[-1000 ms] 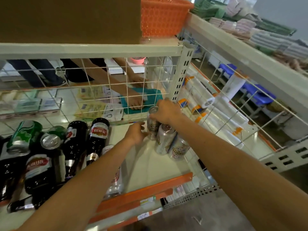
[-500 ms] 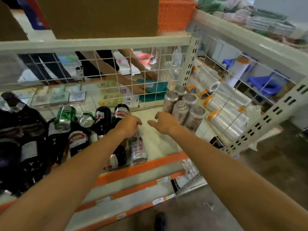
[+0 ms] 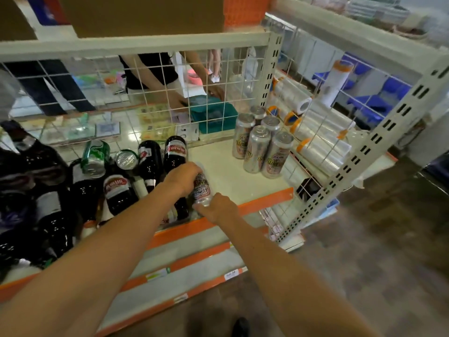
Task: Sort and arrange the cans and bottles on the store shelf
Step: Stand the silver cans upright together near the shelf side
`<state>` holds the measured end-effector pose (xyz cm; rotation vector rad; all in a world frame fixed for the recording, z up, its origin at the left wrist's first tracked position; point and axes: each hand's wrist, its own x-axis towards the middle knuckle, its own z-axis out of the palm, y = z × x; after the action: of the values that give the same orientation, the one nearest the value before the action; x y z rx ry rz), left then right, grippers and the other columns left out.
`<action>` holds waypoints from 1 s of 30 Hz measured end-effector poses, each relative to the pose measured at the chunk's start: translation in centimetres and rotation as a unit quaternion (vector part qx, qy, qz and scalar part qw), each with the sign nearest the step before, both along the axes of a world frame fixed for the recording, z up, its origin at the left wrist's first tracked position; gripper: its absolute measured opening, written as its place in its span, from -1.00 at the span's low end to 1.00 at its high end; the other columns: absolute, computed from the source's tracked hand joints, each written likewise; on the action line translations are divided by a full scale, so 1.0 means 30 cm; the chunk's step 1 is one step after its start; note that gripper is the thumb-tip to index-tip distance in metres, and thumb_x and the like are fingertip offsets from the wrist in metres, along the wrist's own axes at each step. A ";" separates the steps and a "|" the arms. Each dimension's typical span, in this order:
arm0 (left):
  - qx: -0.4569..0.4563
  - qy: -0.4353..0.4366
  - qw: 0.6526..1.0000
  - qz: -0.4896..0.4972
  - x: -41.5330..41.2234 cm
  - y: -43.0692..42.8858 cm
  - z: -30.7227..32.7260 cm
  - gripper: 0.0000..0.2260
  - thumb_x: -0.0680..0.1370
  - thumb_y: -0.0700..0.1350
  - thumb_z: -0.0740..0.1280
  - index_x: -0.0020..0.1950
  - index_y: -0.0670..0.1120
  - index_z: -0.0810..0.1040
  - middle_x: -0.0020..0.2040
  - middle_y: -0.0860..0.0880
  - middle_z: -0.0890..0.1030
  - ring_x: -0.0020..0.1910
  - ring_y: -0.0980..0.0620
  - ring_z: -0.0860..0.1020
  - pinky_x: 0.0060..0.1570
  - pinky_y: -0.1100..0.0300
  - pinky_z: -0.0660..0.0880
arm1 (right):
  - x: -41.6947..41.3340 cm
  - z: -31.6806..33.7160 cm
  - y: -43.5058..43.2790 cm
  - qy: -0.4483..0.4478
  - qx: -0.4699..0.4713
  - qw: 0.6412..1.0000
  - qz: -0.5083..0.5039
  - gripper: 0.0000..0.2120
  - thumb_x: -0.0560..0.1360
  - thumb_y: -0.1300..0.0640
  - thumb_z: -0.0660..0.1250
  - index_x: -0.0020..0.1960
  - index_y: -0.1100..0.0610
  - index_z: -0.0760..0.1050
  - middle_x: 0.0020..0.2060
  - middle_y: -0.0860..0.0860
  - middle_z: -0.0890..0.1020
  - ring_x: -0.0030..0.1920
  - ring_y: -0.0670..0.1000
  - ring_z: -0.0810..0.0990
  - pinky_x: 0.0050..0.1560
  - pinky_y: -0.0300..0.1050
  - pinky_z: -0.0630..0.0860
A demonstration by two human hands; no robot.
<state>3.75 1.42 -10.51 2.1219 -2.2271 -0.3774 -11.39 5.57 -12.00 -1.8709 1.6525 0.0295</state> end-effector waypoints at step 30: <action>0.021 0.267 0.954 0.138 -0.583 -0.131 -0.107 -0.71 0.61 0.00 0.25 0.24 -0.15 0.45 0.11 -0.18 0.61 0.06 -0.20 0.59 -0.06 0.02 0.52 | -0.411 0.359 -0.402 0.040 -0.155 0.987 -0.019 -0.48 0.33 -0.10 0.48 0.18 0.15 0.50 0.10 0.12 0.58 0.06 0.16 0.60 -0.06 -0.03 0.53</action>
<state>-13.75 -2.52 -13.71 1.9964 -1.6150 -0.8617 -23.72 -6.49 -1.22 -2.0883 1.8316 -0.1820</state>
